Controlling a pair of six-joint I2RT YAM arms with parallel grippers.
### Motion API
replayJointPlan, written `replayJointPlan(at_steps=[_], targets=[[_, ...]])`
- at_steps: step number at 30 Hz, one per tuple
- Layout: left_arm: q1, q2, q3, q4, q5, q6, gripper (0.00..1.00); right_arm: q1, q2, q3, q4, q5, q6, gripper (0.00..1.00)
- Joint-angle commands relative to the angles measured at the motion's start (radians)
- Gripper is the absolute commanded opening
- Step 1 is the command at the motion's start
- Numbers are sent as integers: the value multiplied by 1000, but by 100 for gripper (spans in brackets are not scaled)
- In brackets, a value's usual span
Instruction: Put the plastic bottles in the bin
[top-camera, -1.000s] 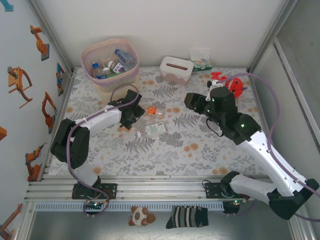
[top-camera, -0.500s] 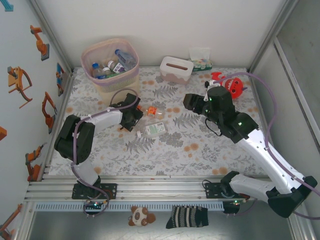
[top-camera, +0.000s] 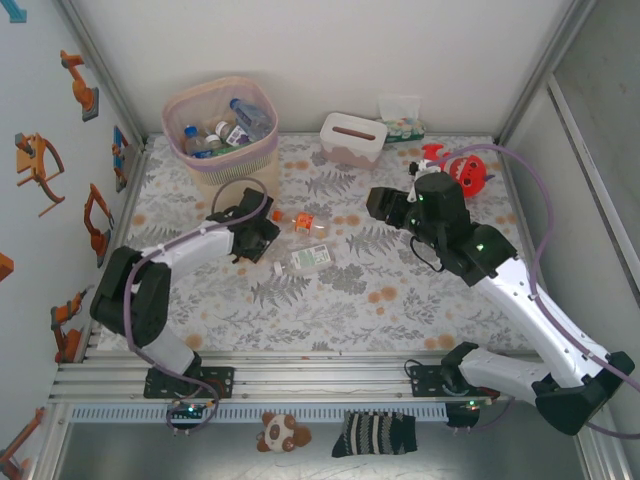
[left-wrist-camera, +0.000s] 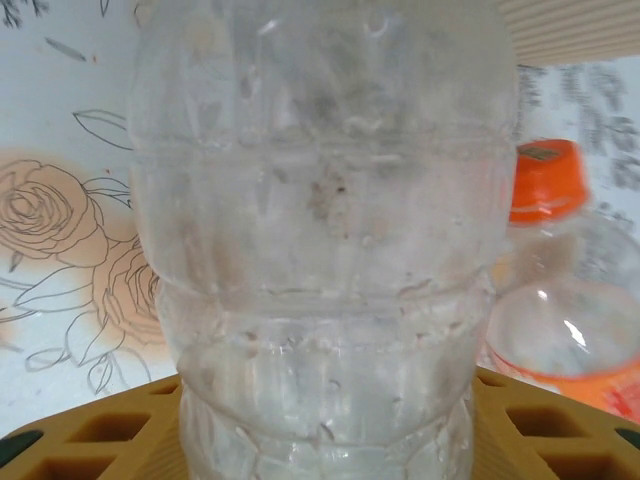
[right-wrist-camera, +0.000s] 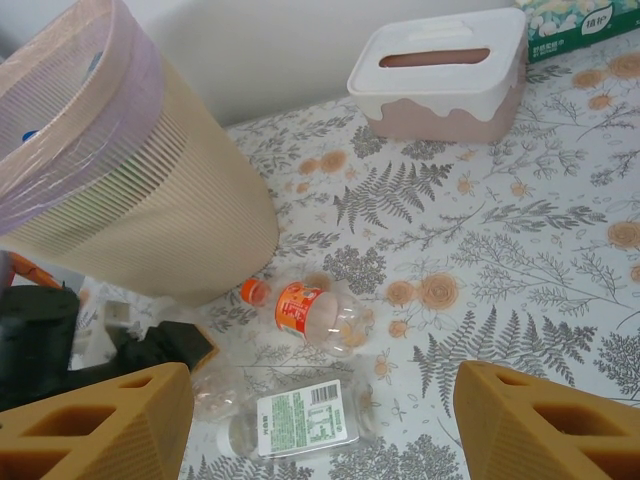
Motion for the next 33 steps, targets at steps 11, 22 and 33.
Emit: replayJointPlan(at_steps=[11, 22, 33], targets=[[-46, -377, -29, -93, 0, 357, 50, -10, 30, 95, -23, -6, -50, 68], [-40, -430, 269, -286, 95, 970, 47, -10, 76, 167, -45, -19, -91, 68], [-21, -312, 599, -503, -225, 1588, 47, -16, 116, 224, -60, -12, -116, 69]])
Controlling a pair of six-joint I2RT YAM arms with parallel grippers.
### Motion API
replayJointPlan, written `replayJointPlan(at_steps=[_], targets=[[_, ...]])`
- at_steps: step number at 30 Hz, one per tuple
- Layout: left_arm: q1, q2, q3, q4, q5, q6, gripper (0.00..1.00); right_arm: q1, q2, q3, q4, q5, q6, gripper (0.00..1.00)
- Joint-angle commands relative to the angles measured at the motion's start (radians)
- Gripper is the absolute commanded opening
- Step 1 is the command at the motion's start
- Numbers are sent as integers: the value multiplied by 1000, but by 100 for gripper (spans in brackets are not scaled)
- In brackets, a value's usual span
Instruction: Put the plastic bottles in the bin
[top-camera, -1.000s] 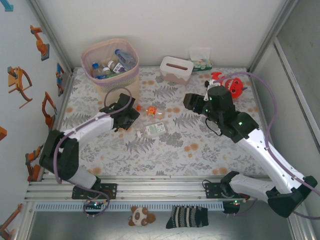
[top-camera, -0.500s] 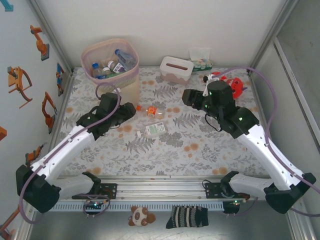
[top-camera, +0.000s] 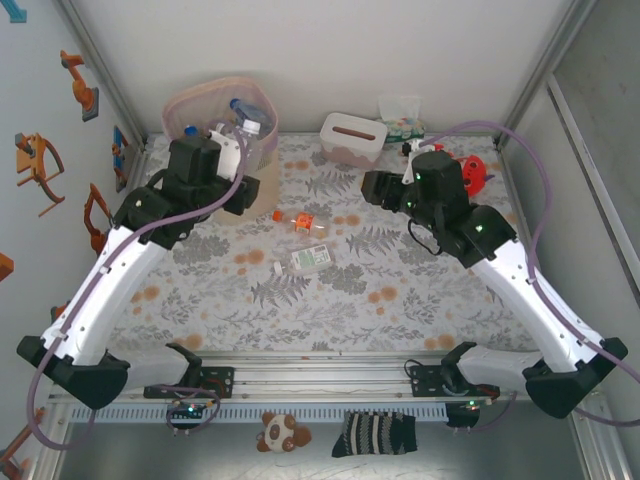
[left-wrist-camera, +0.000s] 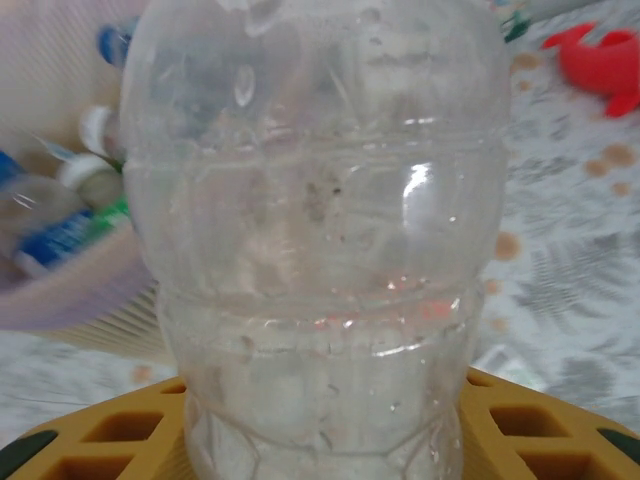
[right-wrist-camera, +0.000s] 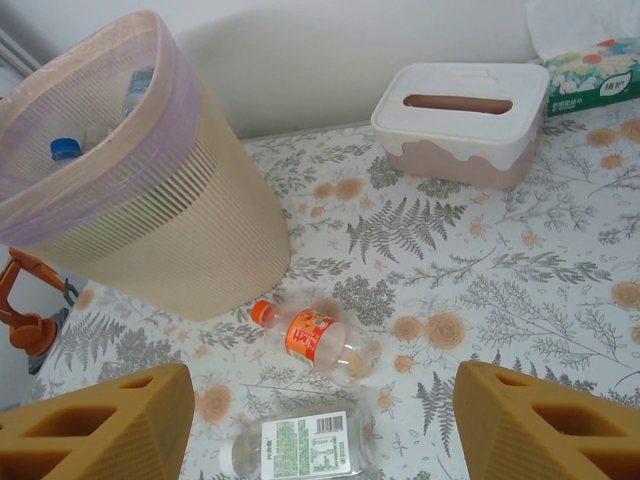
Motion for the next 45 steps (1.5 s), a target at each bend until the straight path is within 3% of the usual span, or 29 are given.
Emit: replayJointPlan(at_steps=[1, 5, 17, 26, 32, 45], targets=[[10, 24, 57, -42, -189, 299, 47, -10, 15, 47, -4, 5, -23, 68], [36, 38, 79, 86, -310, 455, 47, -11, 36, 79, -14, 14, -34, 68], [147, 254, 279, 167, -374, 753, 46, -11, -22, 42, -10, 73, -15, 68], [200, 406, 324, 207, -417, 793, 47, -12, -39, 10, 2, 109, -49, 68], [233, 510, 297, 333, -491, 863, 50, -16, 10, 18, 10, 126, -83, 68], [293, 709, 360, 544, -486, 982, 54, -23, 110, 22, 51, 84, -58, 69]])
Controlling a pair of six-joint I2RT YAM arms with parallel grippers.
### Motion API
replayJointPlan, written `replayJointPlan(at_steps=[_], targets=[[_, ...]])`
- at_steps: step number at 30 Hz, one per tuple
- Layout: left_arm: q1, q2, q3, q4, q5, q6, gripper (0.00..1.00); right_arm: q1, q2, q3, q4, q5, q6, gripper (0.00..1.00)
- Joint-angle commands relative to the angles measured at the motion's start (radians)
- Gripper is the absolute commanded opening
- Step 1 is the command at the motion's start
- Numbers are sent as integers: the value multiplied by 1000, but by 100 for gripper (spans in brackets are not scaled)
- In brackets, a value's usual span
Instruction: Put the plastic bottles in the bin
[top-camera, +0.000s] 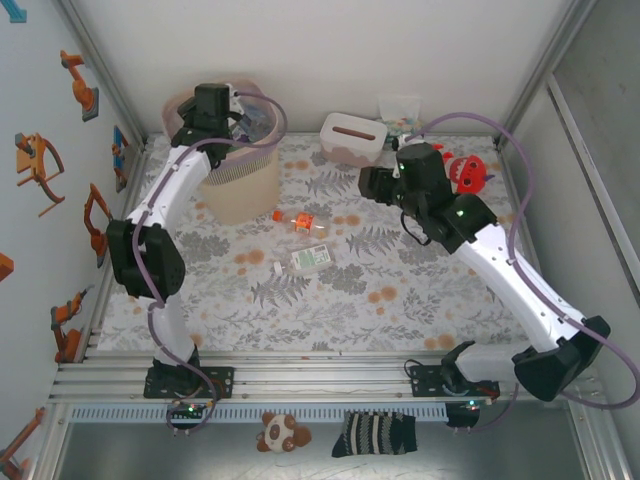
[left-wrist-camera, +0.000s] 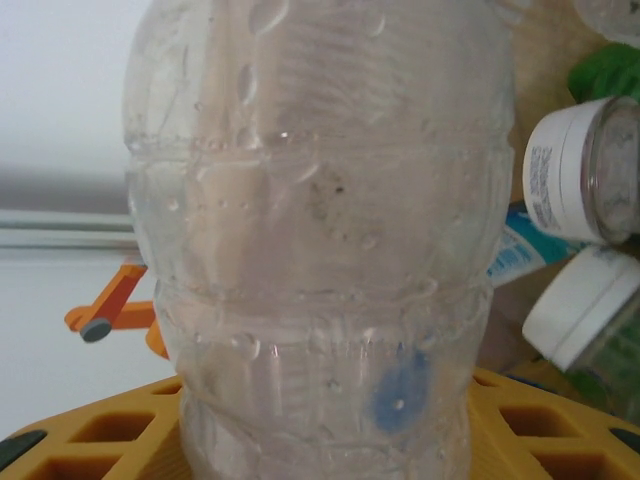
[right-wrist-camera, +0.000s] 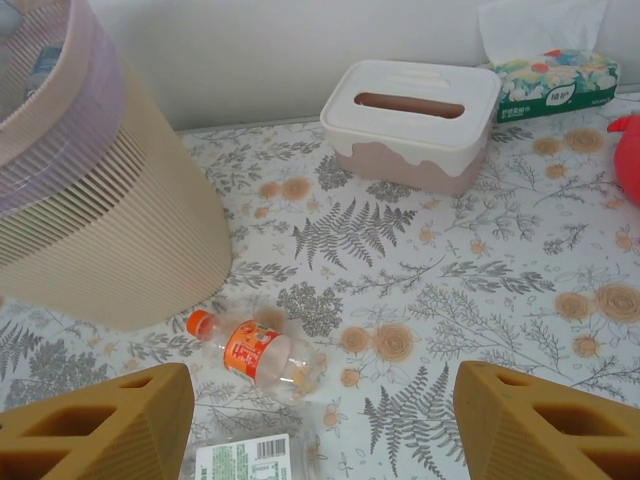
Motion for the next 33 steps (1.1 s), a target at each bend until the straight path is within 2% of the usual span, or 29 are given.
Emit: replayJointPlan(at_steps=[1, 7, 11, 16, 18, 22, 25, 31, 33], targets=[[10, 48, 65, 74, -5, 52, 54, -11, 4, 0, 37, 10, 2, 68], [29, 123, 141, 48, -7, 65, 60, -17, -1, 1, 37, 28, 3, 69], [26, 117, 147, 22, 4, 42, 71, -22, -8, -3, 37, 40, 5, 68], [10, 21, 144, -109, 146, -81, 87, -26, -5, 4, 37, 43, 2, 69], [9, -25, 147, -170, 223, -144, 90, -26, -4, 7, 39, 43, -1, 69], [12, -78, 156, -236, 295, -224, 92, -29, -2, 7, 43, 44, -2, 69], [19, -84, 188, -290, 330, -281, 88, -30, 3, 10, 49, 38, -2, 69], [55, -10, 343, -448, 418, -439, 57, -30, 18, 29, 50, 26, -3, 69], [68, 41, 421, -507, 423, -485, 51, -30, 20, 30, 53, 26, -1, 69]])
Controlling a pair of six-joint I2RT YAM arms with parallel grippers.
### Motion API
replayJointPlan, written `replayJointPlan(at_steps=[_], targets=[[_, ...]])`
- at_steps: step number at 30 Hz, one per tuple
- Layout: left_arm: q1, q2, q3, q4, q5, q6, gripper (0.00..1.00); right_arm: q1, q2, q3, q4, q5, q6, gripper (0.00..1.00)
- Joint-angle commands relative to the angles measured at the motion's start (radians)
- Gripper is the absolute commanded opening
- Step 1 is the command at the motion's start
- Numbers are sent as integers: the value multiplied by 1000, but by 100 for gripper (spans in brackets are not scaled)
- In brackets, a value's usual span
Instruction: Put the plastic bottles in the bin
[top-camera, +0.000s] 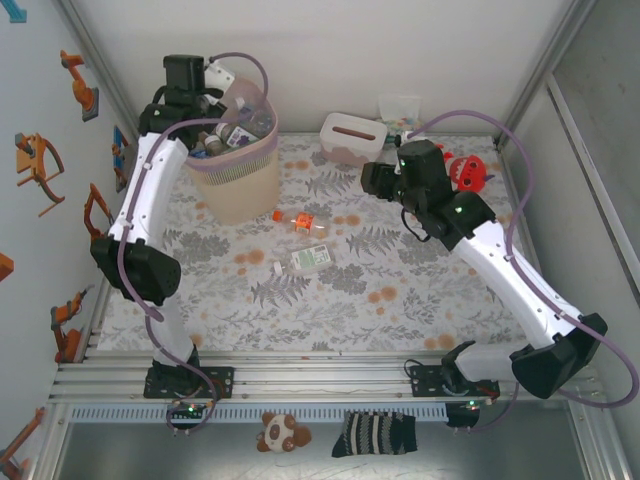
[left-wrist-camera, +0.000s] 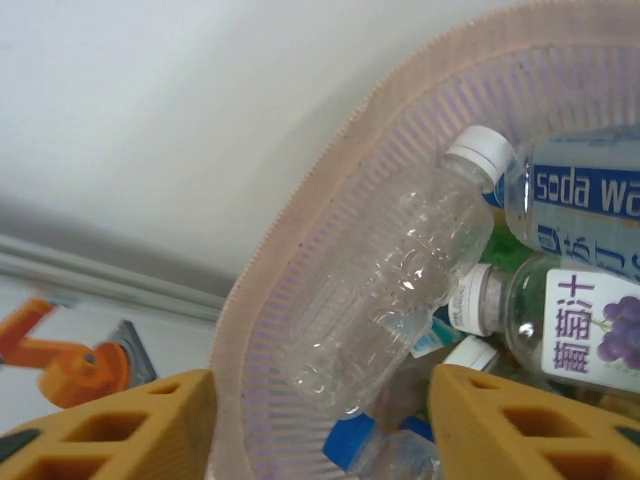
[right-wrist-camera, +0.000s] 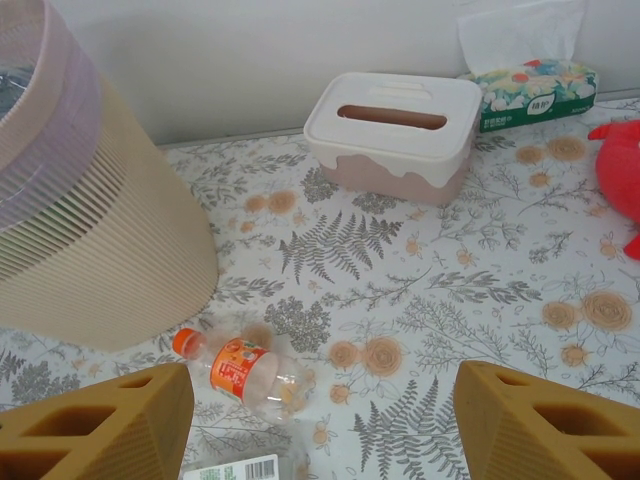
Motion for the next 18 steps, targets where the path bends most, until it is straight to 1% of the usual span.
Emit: replayJointPlan(at_steps=[1, 3, 6, 13, 15, 18], targets=[[26, 89, 112, -155, 58, -132, 49, -7, 8, 30, 33, 14, -1, 68], [34, 147, 188, -208, 65, -164, 44, -6, 8, 32, 34, 11, 2, 69], [50, 222, 269, -263, 76, -200, 41, -6, 7, 32, 34, 10, 7, 68], [101, 310, 278, -280, 98, -255, 36, -7, -18, 16, 31, 15, 18, 68], [106, 316, 276, -285, 104, -258, 35, -6, -25, 13, 28, 20, 20, 68], [106, 298, 262, -279, 144, -274, 35, -6, -34, 4, 27, 27, 21, 68]])
